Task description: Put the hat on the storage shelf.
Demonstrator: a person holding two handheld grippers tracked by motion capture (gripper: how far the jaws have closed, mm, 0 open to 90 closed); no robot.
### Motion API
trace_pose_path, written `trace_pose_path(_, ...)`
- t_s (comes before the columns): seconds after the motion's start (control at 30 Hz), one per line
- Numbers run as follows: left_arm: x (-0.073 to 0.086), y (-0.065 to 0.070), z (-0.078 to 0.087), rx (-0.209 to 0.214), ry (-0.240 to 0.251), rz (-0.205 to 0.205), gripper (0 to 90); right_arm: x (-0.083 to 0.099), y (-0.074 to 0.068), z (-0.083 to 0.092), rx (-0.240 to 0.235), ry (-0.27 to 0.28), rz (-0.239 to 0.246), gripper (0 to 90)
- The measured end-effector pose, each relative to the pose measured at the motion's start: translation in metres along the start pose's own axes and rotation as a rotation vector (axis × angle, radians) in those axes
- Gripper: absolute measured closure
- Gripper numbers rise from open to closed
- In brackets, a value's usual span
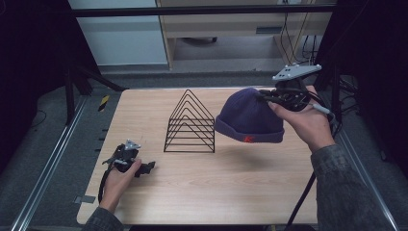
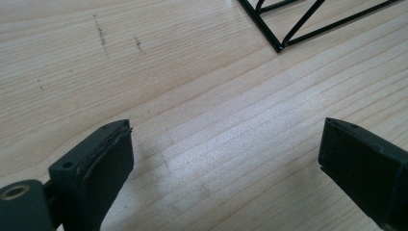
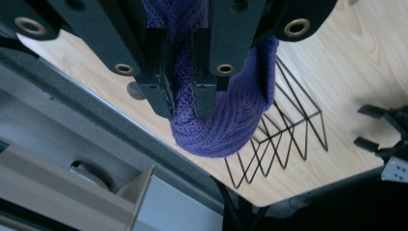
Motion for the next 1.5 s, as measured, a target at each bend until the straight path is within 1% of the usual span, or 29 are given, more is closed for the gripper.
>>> trace_pose_path(0.17, -0.001, 0.0, 0.002, 0.005, 0.012, -0.007, 4.7, -0.011, 0.003, 0.003, 0.016, 0.02, -0.004, 80.7)
trace_pose_path(0.3, -0.002, 0.002, 0.004, 0.013, 0.035, -0.006, 5.0, -0.024, 0.004, 0.004, 0.033, 0.03, 0.007, 80.7)
trace_pose_path(0.33, -0.004, 0.002, 0.006, 0.015, 0.043, -0.01, 5.0, -0.027, 0.003, 0.005, 0.032, 0.033, 0.003, 80.7)
trace_pose_path(0.37, -0.004, 0.002, 0.007, 0.014, 0.052, -0.009, 5.0, -0.027, 0.003, 0.005, 0.032, 0.033, 0.003, 80.7)
trace_pose_path(0.43, -0.007, 0.004, 0.013, 0.022, 0.082, -0.014, 5.5, -0.035, 0.003, 0.005, 0.036, 0.042, 0.006, 80.7)
trace_pose_path(0.47, -0.007, 0.004, 0.013, 0.022, 0.082, -0.014, 5.5, -0.035, 0.003, 0.005, 0.036, 0.042, 0.006, 80.7)
trace_pose_path(0.5, -0.009, 0.005, 0.017, 0.025, 0.102, -0.019, 5.6, -0.041, 0.003, 0.006, 0.038, 0.045, 0.005, 80.7)
trace_pose_path(0.53, -0.01, 0.006, 0.019, 0.025, 0.112, -0.019, 5.6, -0.041, 0.003, 0.006, 0.038, 0.045, 0.005, 80.7)
trace_pose_path(0.6, -0.016, 0.008, 0.027, 0.032, 0.152, -0.021, 5.6, -0.047, 0.003, 0.006, 0.037, 0.054, 0.004, 80.7)
trace_pose_path(0.67, -0.022, 0.01, 0.034, 0.041, 0.171, -0.024, 5.6, -0.054, 0.002, 0.008, 0.038, 0.067, 0.003, 80.7)
trace_pose_path(0.73, -0.032, 0.013, 0.042, 0.042, 0.192, -0.04, 5.6, -0.06, 0.002, 0.008, 0.039, 0.073, 0.003, 80.7)
trace_pose_path(0.8, -0.04, 0.015, 0.049, 0.043, 0.204, -0.051, 5.6, -0.068, 0.0, 0.008, 0.035, 0.084, 0.007, 80.7)
trace_pose_path(0.83, -0.046, 0.016, 0.053, 0.048, 0.206, -0.068, 5.6, -0.07, -0.001, 0.008, 0.035, 0.084, 0.009, 80.7)
trace_pose_path(0.9, -0.055, 0.018, 0.059, 0.05, 0.21, -0.088, 5.6, -0.076, -0.003, 0.006, 0.03, 0.087, 0.014, 80.7)
trace_pose_path(0.93, -0.064, 0.021, 0.065, 0.056, 0.222, -0.102, 5.6, -0.081, -0.006, 0.004, 0.025, 0.088, 0.021, 80.7)
trace_pose_path(0.97, -0.064, 0.021, 0.065, 0.056, 0.222, -0.102, 5.6, -0.083, -0.007, 0.003, 0.023, 0.088, 0.024, 80.7)
trace_pose_path(1.0, -0.075, 0.024, 0.073, 0.064, 0.246, -0.117, 5.6, -0.085, -0.008, 0.001, 0.02, 0.09, 0.024, 80.7)
trace_pose_path(1.03, -0.075, 0.024, 0.073, 0.064, 0.246, -0.117, 5.7, -0.088, -0.009, 0.001, 0.019, 0.092, 0.03, 80.7)
trace_pose_path(1.07, -0.08, 0.025, 0.076, 0.069, 0.255, -0.124, 5.6, -0.09, -0.01, 0.0, 0.016, 0.094, 0.031, 80.7)
trace_pose_path(1.1, -0.09, 0.029, 0.083, 0.082, 0.275, -0.133, 5.7, -0.092, -0.011, 0.0, 0.015, 0.097, 0.034, 80.7)
trace_pose_path(1.13, -0.09, 0.029, 0.083, 0.082, 0.275, -0.133, 5.7, -0.094, -0.012, 0.0, 0.013, 0.102, 0.037, 80.7)
trace_pose_path(1.17, -0.095, 0.031, 0.086, 0.088, 0.285, -0.139, 5.7, -0.096, -0.013, 0.0, 0.011, 0.108, 0.035, 80.7)
trace_pose_path(1.2, -0.104, 0.034, 0.091, 0.097, 0.298, -0.147, 5.7, -0.098, -0.014, -0.001, 0.009, 0.11, 0.037, 80.7)
trace_pose_path(1.23, -0.104, 0.034, 0.091, 0.097, 0.298, -0.147, 5.7, -0.098, -0.014, -0.001, 0.009, 0.11, 0.037, 80.7)
trace_pose_path(1.3, -0.112, 0.037, 0.094, 0.108, 0.309, -0.16, 5.7, -0.101, -0.017, -0.002, 0.001, 0.12, 0.032, 80.7)
trace_pose_path(1.47, -0.129, 0.042, 0.105, 0.136, 0.364, -0.16, 6.2, -0.102, -0.022, -0.004, -0.009, 0.125, 0.032, 80.6)
trace_pose_path(1.5, -0.131, 0.043, 0.106, 0.143, 0.374, -0.158, 6.5, -0.103, -0.024, -0.005, -0.017, 0.127, 0.033, 80.6)
Point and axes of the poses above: each handheld gripper's, and its own axes: z roughly backward along the jaws, x roughly out of its underside, y roughly to its right, the point moved 1 cm from there along -z, roughly forward along the jaws, and after that the axes turned 8 degrees about x, right-handed, at the moved point
